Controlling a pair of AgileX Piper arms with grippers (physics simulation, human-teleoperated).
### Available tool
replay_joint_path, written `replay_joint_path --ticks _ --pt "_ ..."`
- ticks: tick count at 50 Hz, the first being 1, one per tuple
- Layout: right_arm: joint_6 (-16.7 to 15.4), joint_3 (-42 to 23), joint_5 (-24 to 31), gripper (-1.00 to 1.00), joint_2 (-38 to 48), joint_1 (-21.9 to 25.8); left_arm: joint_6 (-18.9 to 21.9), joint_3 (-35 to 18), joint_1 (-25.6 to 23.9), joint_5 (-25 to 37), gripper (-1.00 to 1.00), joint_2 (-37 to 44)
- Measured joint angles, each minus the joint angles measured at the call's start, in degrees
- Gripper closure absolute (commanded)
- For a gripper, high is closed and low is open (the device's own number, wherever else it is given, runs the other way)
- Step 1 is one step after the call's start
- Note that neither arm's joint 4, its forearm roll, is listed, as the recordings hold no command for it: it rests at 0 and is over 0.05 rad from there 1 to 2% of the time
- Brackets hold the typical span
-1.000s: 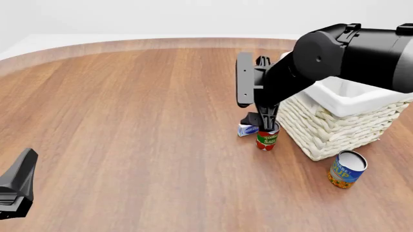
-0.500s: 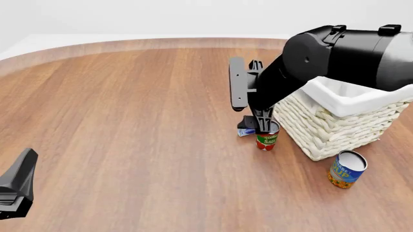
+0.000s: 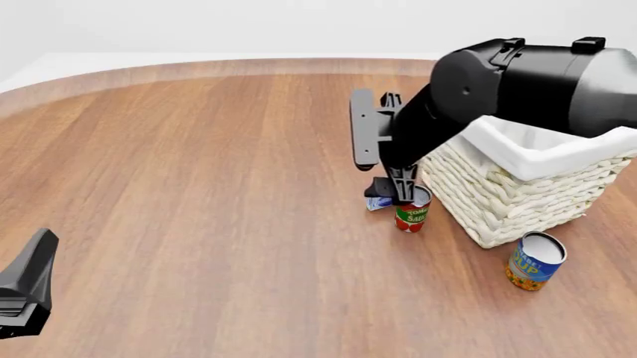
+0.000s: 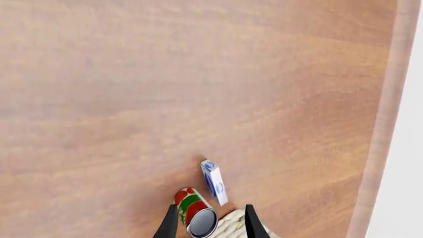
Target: Pick up the alphabet soup and the cream cheese box, and put them in the basket.
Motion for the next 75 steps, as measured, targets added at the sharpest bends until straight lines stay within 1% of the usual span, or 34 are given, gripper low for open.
replay_joint_path --ticks 10,24,50,75 --pt "-0.5 -1.1 0.5 -1.00 1.3 0.0 0.0 0.0 0.0 0.0 -1.00 0.0" --pt "-1.9 -4.1 2.3 -1.00 3.9 -1.2 0.0 0.0 0.0 0.0 -1.00 0.0" --pt "-2.2 -10.9 5.7 -1.00 10.2 -2.1 0.0 0.0 0.0 0.0 -1.00 0.0" --pt "-4.9 -12.5 8.0 -1.00 14.9 -3.4 0.0 0.0 0.0 0.0 -1.00 0.0"
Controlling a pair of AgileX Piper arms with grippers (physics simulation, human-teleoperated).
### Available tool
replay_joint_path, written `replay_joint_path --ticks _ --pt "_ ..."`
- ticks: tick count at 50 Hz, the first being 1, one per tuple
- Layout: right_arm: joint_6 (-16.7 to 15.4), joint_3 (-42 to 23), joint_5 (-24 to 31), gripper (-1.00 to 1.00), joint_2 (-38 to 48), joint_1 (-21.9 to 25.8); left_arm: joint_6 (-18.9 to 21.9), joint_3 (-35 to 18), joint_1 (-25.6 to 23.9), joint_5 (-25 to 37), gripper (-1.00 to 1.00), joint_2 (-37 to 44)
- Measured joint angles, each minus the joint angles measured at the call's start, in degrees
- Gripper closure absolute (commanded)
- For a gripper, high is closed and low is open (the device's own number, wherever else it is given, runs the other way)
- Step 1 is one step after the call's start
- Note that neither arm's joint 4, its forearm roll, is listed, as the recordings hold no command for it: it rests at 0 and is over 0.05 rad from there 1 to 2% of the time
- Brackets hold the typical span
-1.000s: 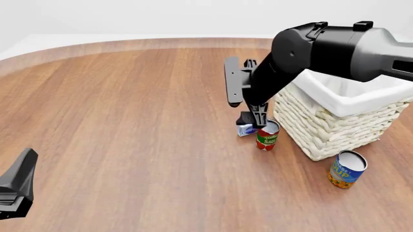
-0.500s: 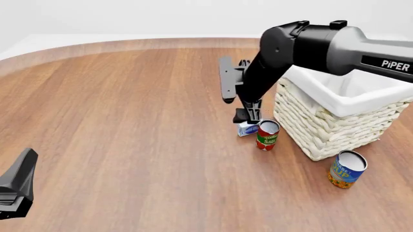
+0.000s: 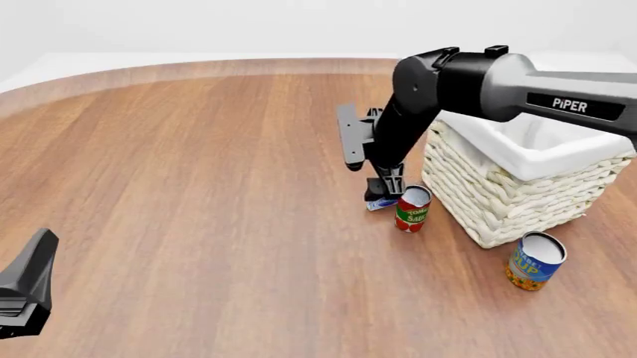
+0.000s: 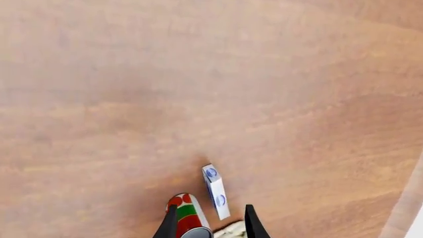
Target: Pick up the alphabet soup and the cream cheese box, and put them in the basket.
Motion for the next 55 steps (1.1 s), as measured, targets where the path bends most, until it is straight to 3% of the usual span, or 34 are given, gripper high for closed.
replay_joint_path --ticks 29,55 --pt "-2.7 -0.9 1.2 -1.00 3.7 -1.1 0.0 0.0 0.0 0.0 -1.00 0.0" --pt "-3.0 -3.1 1.8 -1.00 7.0 -1.6 0.0 0.0 0.0 0.0 -1.00 0.0"
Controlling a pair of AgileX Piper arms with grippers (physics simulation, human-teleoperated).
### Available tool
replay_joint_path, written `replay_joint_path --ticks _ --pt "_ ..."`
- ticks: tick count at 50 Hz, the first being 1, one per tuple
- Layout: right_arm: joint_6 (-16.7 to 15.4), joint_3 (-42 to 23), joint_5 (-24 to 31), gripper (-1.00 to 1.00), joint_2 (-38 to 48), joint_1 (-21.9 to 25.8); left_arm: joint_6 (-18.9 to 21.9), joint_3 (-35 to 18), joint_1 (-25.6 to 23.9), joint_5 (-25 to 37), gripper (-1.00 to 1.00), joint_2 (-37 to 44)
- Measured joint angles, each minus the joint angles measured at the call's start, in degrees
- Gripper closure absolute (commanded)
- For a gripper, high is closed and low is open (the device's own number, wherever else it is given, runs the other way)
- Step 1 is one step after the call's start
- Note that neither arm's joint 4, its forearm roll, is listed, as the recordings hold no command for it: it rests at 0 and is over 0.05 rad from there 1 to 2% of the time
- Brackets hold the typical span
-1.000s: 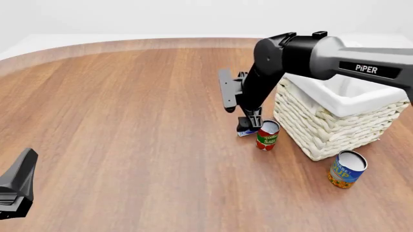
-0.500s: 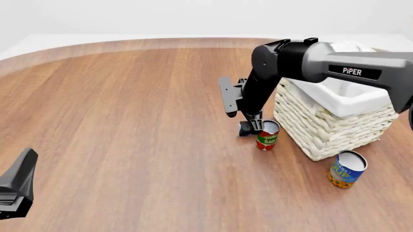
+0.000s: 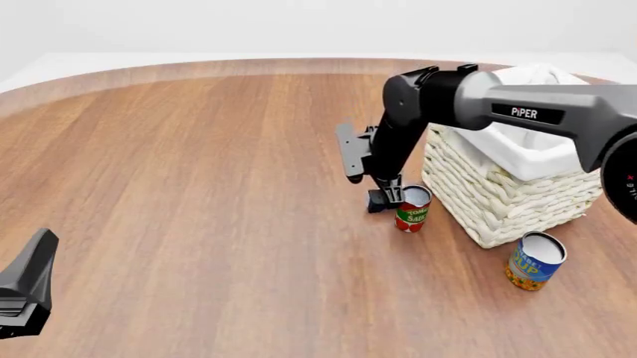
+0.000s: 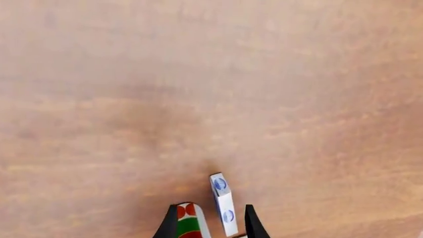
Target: Pick up the alphabet soup and the cream cheese box, and put them in the basket.
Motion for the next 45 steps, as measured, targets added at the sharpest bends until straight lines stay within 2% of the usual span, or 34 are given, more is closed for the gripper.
replay_joint_path --ticks 45 --pt "-2.9 -3.9 1.9 -1.00 4.8 -1.2 0.0 0.0 0.0 0.0 -1.00 0.0"
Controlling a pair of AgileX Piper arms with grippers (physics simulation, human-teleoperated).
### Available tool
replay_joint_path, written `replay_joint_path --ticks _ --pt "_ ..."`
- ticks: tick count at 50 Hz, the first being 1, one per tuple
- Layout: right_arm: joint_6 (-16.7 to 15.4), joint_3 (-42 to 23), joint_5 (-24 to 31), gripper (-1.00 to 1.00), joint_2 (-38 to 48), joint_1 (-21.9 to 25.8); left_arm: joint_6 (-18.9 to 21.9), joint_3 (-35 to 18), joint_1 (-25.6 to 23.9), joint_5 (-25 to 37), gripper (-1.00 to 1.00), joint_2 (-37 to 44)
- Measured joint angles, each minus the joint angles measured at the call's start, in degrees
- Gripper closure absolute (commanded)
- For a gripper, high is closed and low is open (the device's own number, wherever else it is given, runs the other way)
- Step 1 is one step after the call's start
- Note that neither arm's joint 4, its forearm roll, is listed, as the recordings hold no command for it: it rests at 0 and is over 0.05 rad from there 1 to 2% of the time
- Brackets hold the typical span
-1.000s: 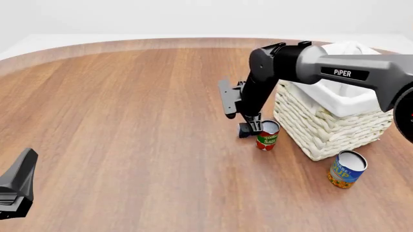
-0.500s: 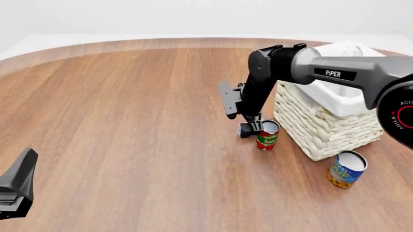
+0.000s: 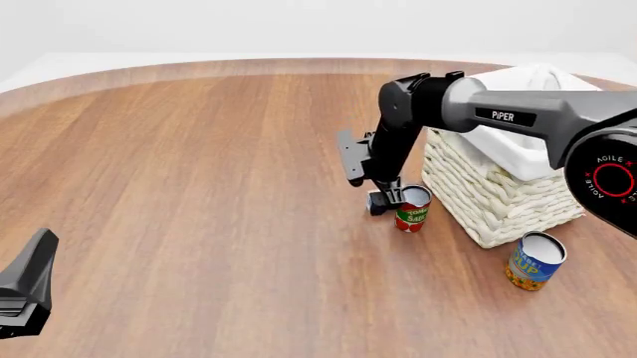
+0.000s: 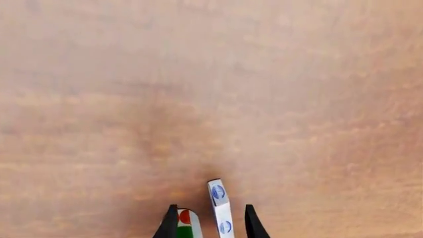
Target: Pick up the alphabet soup and the cream cheese box, and put them in the basket.
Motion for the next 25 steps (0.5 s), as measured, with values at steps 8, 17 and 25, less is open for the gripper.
replay_joint_path --ticks 8,17,25 --pt "-0.3 -1.0 0.5 -1.00 0.8 0.0 0.0 0.0 0.0 0.0 -1.00 0.0" --pt "-0.5 -1.9 0.8 -1.00 2.0 0.1 0.0 0.0 0.0 0.0 -1.00 0.0" --pt "-0.8 -2.9 1.1 -1.00 3.2 -0.1 0.0 0.0 0.0 0.0 -1.00 0.0"
